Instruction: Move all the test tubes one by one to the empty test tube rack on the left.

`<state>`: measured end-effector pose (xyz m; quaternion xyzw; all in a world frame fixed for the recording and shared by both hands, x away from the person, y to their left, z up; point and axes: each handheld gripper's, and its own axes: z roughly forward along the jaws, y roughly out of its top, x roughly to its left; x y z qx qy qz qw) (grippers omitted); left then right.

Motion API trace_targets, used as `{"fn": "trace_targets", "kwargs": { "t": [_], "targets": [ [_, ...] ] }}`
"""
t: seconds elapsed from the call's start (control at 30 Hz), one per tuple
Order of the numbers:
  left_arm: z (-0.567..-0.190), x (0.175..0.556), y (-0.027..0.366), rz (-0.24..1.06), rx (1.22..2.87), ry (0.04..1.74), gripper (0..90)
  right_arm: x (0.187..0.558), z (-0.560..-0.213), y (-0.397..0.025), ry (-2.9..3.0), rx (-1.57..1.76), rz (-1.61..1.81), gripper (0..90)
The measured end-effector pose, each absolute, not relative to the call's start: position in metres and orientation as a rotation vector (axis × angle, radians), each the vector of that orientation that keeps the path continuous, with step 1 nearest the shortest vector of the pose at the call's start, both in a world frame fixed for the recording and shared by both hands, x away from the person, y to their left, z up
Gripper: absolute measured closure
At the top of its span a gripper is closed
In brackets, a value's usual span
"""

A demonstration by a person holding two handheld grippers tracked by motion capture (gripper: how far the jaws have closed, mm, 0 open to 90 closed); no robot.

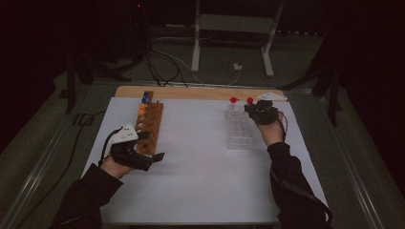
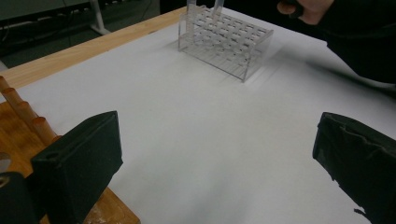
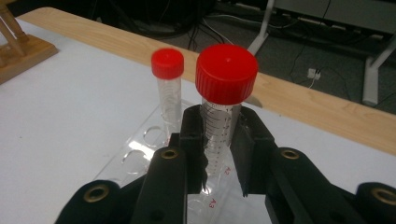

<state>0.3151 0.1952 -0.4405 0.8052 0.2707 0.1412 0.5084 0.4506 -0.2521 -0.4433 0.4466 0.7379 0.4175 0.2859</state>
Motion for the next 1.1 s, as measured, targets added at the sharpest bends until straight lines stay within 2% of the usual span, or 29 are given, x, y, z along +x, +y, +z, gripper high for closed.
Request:
{"fn": "trace_targets", "kwargs": {
  "t": [0.5,1.1],
  "targets": [
    [-0.439,0.314,0.193,0.326,1.936,0.644,2.3,0.425,-0.407,-0.243,1.973,1.099,1.179,74.5],
    [-0.44,0.311,0.182,0.306,1.962,0.609,2.3,0.377,-0.404,-0.2,2.118,0.93,1.272,74.5]
  ]
}}
